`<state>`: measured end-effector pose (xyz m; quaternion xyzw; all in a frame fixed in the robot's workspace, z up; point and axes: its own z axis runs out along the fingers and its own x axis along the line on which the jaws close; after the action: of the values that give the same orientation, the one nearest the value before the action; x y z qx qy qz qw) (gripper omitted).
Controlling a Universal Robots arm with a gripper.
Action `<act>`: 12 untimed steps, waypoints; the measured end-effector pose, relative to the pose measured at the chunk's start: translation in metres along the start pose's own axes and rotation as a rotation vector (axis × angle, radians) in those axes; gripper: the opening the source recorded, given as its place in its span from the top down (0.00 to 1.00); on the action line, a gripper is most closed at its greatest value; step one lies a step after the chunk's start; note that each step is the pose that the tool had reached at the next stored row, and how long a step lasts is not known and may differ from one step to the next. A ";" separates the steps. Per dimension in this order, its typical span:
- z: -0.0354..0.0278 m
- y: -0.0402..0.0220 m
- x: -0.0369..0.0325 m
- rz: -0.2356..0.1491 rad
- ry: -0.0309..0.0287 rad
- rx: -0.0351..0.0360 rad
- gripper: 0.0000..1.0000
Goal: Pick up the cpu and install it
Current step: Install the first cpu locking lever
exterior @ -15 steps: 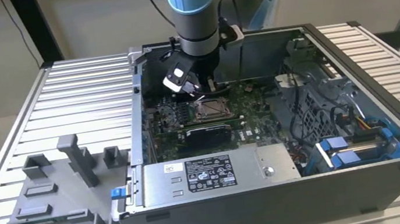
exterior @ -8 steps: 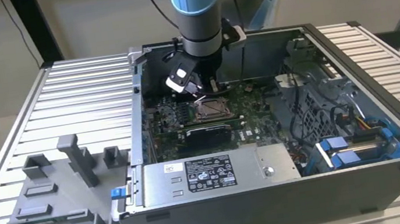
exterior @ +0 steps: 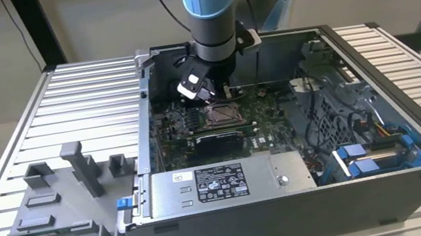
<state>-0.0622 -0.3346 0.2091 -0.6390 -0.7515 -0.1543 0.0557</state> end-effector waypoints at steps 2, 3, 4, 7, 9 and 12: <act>0.0015 0.0007 -0.0006 0.000 0.0001 0.0000 1.00; 0.0021 0.0010 -0.0008 0.000 0.0000 -0.0001 1.00; 0.0028 0.0011 -0.0011 0.000 0.0000 -0.0001 1.00; 0.0049 0.0014 -0.0018 0.000 0.0000 0.0000 1.00; 0.0064 0.0015 -0.0023 0.000 0.0000 0.0000 1.00; 0.0091 0.0016 -0.0031 0.000 0.0000 -0.0001 1.00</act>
<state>-0.0591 -0.3346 0.1999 -0.6390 -0.7515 -0.1544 0.0557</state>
